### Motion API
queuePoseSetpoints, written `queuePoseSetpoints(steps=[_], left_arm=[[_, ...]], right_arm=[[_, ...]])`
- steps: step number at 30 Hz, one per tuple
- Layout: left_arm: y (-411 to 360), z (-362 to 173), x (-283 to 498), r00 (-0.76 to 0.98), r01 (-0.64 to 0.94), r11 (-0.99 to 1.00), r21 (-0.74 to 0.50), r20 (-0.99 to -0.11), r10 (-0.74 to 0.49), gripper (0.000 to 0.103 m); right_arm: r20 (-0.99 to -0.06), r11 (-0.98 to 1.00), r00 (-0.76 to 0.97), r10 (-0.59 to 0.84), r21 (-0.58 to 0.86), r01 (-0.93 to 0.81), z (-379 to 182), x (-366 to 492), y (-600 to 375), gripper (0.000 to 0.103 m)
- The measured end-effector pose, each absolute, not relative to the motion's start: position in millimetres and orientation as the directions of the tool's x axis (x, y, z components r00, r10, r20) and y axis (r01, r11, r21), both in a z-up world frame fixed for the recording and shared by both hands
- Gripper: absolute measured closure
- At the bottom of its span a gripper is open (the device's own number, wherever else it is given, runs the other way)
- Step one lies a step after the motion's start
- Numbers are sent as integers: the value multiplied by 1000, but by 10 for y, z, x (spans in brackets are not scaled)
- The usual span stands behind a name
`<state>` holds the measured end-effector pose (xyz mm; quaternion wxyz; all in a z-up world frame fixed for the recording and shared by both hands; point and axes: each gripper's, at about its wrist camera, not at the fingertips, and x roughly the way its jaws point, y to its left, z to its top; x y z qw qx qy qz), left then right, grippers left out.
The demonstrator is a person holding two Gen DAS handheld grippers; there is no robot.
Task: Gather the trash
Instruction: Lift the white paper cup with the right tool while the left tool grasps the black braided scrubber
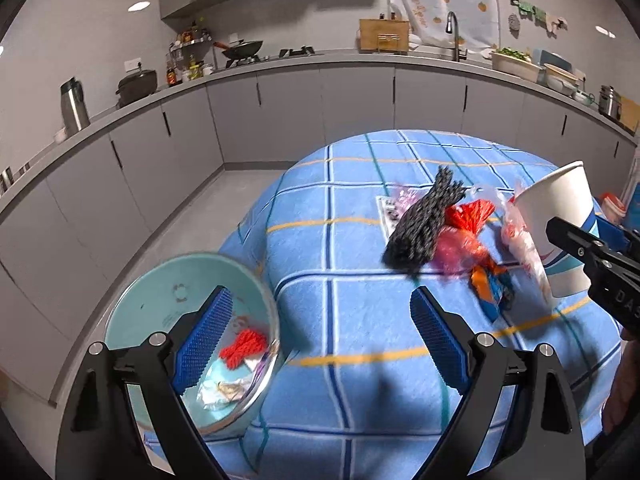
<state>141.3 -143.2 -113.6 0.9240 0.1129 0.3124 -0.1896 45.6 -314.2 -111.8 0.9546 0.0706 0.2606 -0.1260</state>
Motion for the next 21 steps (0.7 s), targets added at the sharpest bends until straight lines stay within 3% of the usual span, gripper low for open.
queuePoseSetpoints(steps=[12,21], left_arm=[[-2034,-1274,1917,691,482,872,88,-650,-316,16],[-2234,-1428,2123,643,522,851,61,-684,-345,32]], right_arm=[[-508,947,825,-246,55,317,-1129,676,-3401,49],[-521,940,815,-254,67,335,-1226,761,-3553,49]])
